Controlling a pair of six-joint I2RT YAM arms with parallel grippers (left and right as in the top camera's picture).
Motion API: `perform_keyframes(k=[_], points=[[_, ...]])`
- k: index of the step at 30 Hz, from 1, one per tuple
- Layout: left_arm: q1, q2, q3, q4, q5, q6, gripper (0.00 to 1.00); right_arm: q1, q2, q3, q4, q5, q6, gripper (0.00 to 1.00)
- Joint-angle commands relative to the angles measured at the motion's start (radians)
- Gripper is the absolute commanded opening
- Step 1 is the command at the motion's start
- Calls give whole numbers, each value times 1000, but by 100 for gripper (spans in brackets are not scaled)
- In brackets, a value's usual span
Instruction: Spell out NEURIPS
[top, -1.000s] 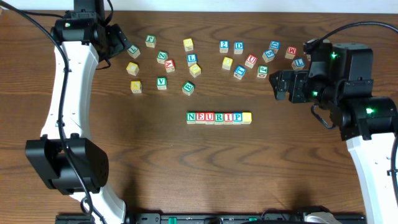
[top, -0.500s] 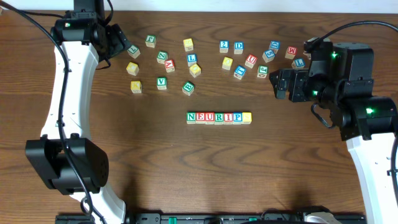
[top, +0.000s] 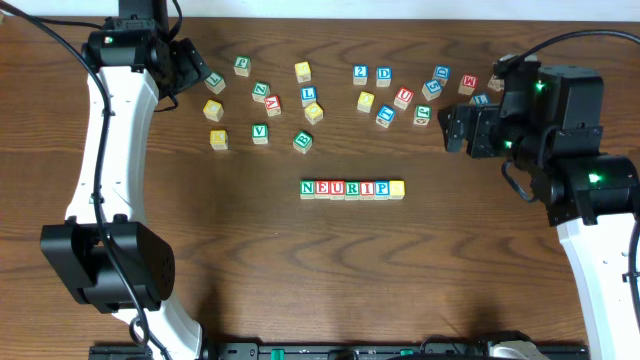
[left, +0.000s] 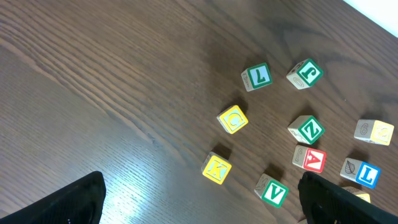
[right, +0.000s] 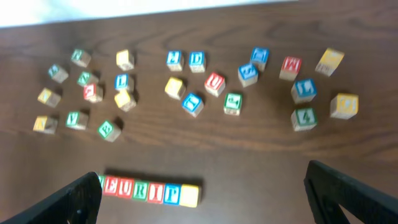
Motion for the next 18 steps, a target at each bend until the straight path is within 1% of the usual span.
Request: perform_keyframes(k=[1,11,15,18], points=[[2,8,-3,-3,-13,6,98,-5,-18,18,25,30,-5,99],[2,8,-3,-3,-13,6,98,2,-18,16,59,63,-9,99],[2,8,-3,-3,-13,6,98,-5,-69,-13,69,118,-50,99],[2,8,-3,-3,-13,6,97,-13,-143,-95,114,167,-53,99]])
